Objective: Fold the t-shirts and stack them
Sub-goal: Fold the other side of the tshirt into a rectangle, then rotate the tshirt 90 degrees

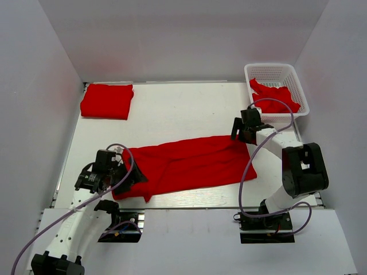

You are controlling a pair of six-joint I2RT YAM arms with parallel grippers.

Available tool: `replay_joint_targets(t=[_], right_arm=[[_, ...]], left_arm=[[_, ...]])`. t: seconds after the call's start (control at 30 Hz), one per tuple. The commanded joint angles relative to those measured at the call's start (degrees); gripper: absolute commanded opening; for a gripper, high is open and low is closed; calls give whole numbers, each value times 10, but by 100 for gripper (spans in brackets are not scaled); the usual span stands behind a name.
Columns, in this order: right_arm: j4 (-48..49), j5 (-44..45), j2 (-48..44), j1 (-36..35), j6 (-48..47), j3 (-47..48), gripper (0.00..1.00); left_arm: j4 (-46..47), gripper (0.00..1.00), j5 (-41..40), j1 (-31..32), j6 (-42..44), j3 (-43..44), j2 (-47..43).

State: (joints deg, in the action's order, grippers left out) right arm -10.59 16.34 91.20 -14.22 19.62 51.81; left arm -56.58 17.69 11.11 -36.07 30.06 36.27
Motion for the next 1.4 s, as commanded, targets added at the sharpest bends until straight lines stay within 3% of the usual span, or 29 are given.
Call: replay_joint_targets(t=[0.0, 0.17, 0.27, 0.5, 0.53, 0.67, 0.83, 1.1, 1.37], right_arm=[[-37, 66, -42, 2, 29, 0, 90], [-65, 84, -90, 2, 23, 14, 90], [-76, 50, -101, 2, 3, 26, 90], [-3, -154, -87, -4, -116, 27, 90], [9, -237, -82, -6, -117, 33, 90], [26, -321, -24, -20, -110, 44, 90], [38, -329, 10, -20, -74, 12, 90], [8, -165, -18, 18, 15, -68, 90], [22, -218, -8, 45, -29, -106, 90]], left_arm=[[-20, 100, -27, 2, 4, 60, 2], [23, 100, -57, 2, 17, 88, 55], [56, 100, -79, 2, 17, 98, 96], [121, 100, -121, -8, 30, 121, 216], [138, 100, -121, -8, 30, 128, 228], [179, 100, -143, -8, 36, 148, 288], [225, 100, -136, -8, 36, 153, 384], [236, 100, -170, -14, 41, 182, 515], [241, 100, -176, -14, 54, 290, 672]])
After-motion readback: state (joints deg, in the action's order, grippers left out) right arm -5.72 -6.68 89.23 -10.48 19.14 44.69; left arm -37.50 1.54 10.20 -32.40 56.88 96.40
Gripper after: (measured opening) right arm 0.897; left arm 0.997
